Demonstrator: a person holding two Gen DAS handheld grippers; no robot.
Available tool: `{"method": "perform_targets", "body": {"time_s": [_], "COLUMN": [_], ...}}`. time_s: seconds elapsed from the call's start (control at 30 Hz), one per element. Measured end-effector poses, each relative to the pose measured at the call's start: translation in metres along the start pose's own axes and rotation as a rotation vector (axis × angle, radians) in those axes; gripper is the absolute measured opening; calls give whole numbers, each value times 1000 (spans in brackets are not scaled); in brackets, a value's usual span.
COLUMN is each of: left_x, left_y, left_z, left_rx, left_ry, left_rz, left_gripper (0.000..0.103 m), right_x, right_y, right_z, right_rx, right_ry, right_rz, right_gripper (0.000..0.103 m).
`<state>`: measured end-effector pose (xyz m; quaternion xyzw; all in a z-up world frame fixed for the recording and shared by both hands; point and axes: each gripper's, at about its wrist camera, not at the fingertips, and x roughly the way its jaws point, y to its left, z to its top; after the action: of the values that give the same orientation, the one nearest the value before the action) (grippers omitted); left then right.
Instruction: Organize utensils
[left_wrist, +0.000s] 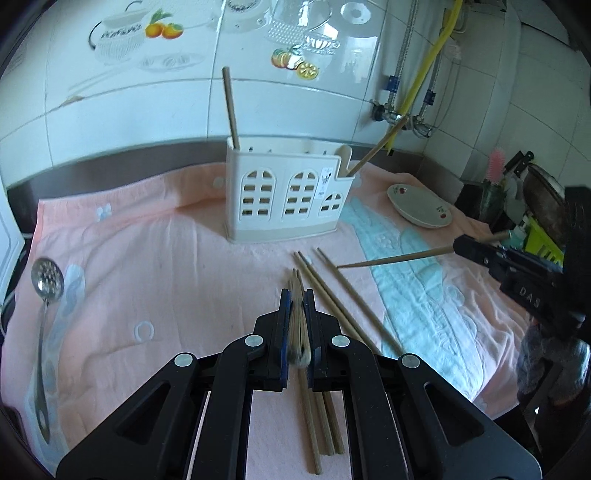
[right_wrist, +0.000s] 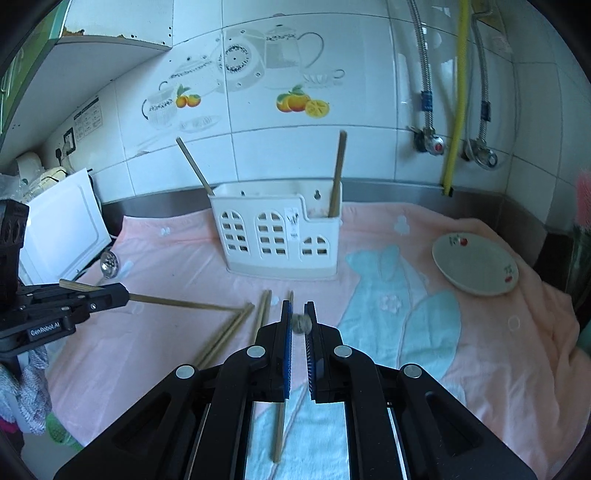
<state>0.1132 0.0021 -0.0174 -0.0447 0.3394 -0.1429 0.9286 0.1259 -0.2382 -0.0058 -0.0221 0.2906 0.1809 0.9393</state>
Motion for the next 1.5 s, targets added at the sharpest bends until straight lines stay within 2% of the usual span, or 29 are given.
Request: {"method": "perform_targets", "body": {"time_s": [0.43,0.6,0.77,0.97,1.17,1.3,1.5], "left_x": [-11,-23,-33,-38,-23,0,26], "left_y": [-9,-10,-14,-12,-3,8,25], "left_z": [56,90,129,177,205,209,197], "left_rx": [82,91,109,108,102,72,14], "left_ry": [-41,-91,-155,-237,-289,-264,-202], "left_rz": [-13,-25,4,43,109,140,117], "left_gripper": [5,5,5,5,5,5,5], "right_x": [-8,-18,-17,-1,21,35,51], "right_y": [2,0,-7,-12,-17,-18,-17], "right_z": [93,131,163,180,184,183,178], "right_rx": [-105,-124,-114,-122,-124,-130,-138], "right_ry": [32,18,12,28,59,92,133], "right_rz": [49,54,37,-4,-9,-14,-11], "right_gripper": [7,6,6,6,7,7,7]}}
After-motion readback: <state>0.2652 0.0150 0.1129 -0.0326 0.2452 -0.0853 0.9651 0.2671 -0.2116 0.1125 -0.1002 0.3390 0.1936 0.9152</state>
